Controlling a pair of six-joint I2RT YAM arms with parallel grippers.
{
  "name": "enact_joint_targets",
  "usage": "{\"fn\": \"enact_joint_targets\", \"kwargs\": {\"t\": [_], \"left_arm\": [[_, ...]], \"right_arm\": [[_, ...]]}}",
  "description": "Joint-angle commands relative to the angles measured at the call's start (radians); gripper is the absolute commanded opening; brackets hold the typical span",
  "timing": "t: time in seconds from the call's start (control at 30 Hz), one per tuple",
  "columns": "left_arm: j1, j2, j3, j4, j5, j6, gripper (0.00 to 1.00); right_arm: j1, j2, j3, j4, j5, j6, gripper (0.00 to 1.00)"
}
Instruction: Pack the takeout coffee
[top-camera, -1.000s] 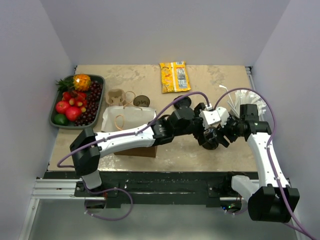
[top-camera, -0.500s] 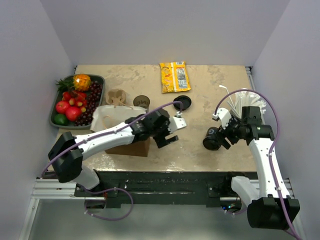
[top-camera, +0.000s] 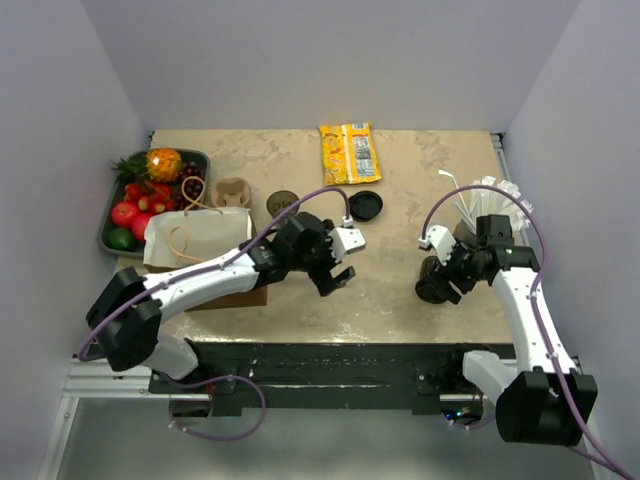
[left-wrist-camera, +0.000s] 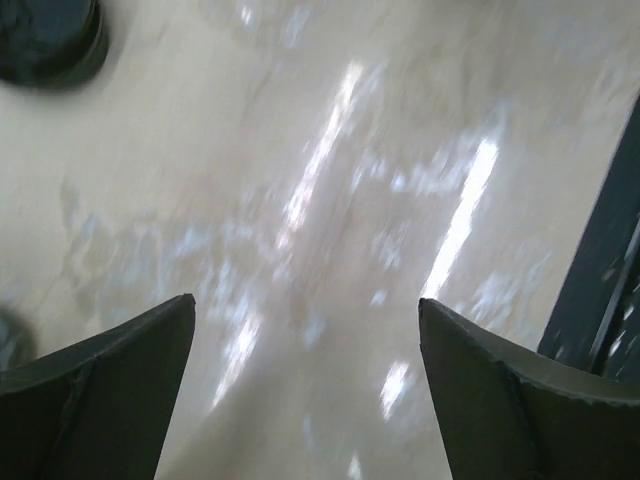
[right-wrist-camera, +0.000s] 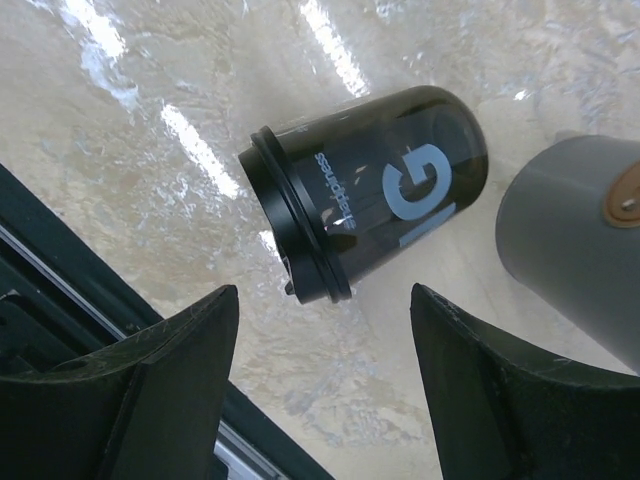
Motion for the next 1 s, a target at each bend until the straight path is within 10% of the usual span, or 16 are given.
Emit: {"fn": "enact_joint_targets", "kwargs": {"t": [0.0, 0.43, 0.97], "left_arm": [[-0.071, 0.124, 0.016, 0.555, 0.141, -0.221, 0.98], [-0.127, 0.491, 0.106, 1.040, 0.230, -0.508, 0.96], [-0.163, 0.697, 0.158, 1.289, 0.378, -0.658, 0.93]], "right_arm": [[-0.001, 0.041, -0.018, 0.040, 0.053, -0.037, 0.72], [-0.001, -0.022, -0.128, 0.136, 0.180, 0.039, 0.62], [-0.001, 0.022, -0.105, 0.169, 0.137, 0.137, 0.27]]}}
